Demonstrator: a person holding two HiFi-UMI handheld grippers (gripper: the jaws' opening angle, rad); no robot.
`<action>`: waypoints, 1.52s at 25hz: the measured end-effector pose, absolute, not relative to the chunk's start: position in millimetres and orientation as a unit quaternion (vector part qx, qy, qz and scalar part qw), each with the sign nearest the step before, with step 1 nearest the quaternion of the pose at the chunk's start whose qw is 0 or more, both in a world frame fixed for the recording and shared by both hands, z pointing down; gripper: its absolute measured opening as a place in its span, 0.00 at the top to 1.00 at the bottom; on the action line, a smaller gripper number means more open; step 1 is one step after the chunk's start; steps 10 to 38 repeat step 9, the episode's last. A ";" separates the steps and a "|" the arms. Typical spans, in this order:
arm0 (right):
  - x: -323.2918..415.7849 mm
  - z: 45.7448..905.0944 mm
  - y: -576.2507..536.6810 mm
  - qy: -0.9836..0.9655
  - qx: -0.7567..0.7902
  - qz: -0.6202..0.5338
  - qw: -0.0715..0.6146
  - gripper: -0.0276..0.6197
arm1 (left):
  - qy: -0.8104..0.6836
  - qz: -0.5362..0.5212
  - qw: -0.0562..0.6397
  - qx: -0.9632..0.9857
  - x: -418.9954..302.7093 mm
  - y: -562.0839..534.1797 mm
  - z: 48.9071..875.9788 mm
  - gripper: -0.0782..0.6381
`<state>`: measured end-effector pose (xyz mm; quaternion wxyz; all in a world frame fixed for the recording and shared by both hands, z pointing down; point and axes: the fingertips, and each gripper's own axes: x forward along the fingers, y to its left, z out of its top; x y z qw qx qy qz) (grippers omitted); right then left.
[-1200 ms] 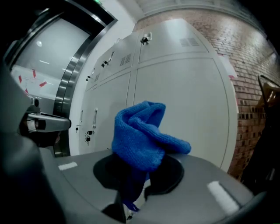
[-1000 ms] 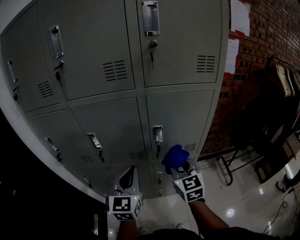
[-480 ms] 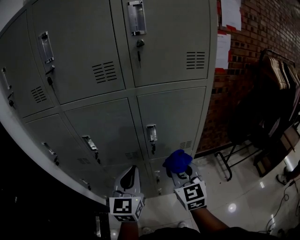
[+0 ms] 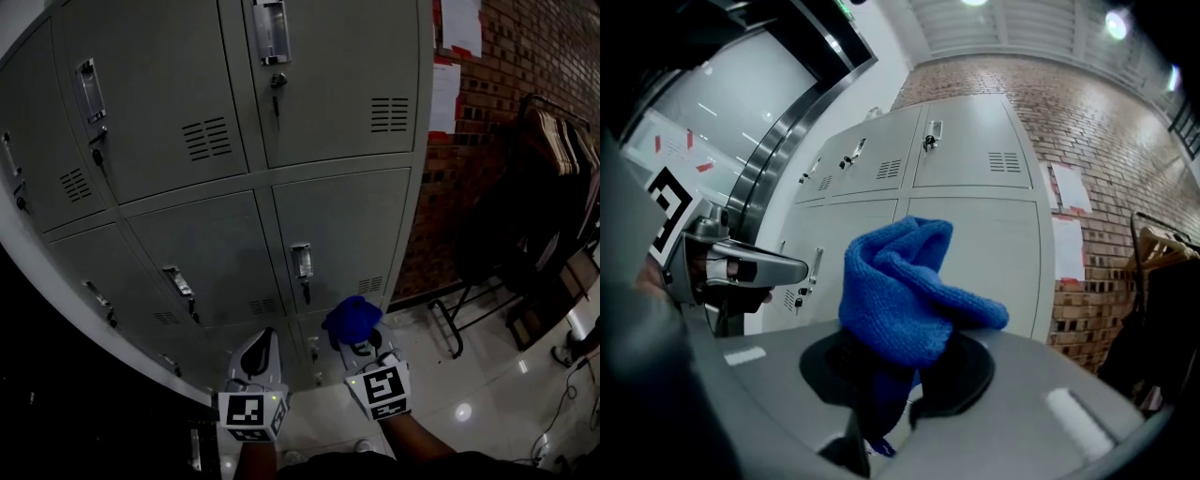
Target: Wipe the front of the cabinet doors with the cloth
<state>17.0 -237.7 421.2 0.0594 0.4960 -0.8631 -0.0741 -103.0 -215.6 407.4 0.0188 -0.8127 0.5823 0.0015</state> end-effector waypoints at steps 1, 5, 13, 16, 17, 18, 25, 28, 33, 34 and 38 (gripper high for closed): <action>16.9 421.5 -237.2 -0.863 0.496 -0.074 0.059 0.83 | 0.582 0.001 0.019 -0.813 -103.2 -215.2 407.8 0.87; 15.4 421.5 -235.3 -0.864 0.494 -0.075 0.057 0.83 | 0.583 0.002 0.018 -0.812 -103.5 -213.8 407.7 0.87; 13.0 420.5 -233.6 -0.866 0.491 -0.078 0.055 0.83 | 0.585 0.003 0.019 -0.810 -103.4 -212.3 406.3 0.87; 13.0 420.5 -233.6 -0.866 0.491 -0.078 0.055 0.83 | 0.585 0.003 0.019 -0.810 -103.4 -212.3 406.3 0.87; 13.0 420.5 -233.6 -0.866 0.491 -0.078 0.055 0.83 | 0.585 0.003 0.019 -0.810 -103.4 -212.3 406.3 0.87; 13.0 420.5 -233.6 -0.866 0.491 -0.078 0.055 0.83 | 0.585 0.003 0.019 -0.810 -103.4 -212.3 406.3 0.87; 13.0 420.5 -233.6 -0.866 0.491 -0.078 0.055 0.83 | 0.585 0.003 0.019 -0.810 -103.4 -212.3 406.3 0.87; 13.0 420.5 -233.6 -0.866 0.491 -0.078 0.055 0.83 | 0.585 0.003 0.019 -0.810 -103.4 -212.3 406.3 0.87; 13.0 420.5 -233.6 -0.866 0.491 -0.078 0.055 0.83 | 0.585 0.003 0.019 -0.810 -103.4 -212.3 406.3 0.87; 13.0 420.5 -233.6 -0.866 0.491 -0.078 0.055 0.83 | 0.585 0.003 0.019 -0.810 -103.4 -212.3 406.3 0.87; 13.0 420.5 -233.6 -0.866 0.491 -0.078 0.055 0.83 | 0.585 0.003 0.019 -0.810 -103.4 -212.3 406.3 0.87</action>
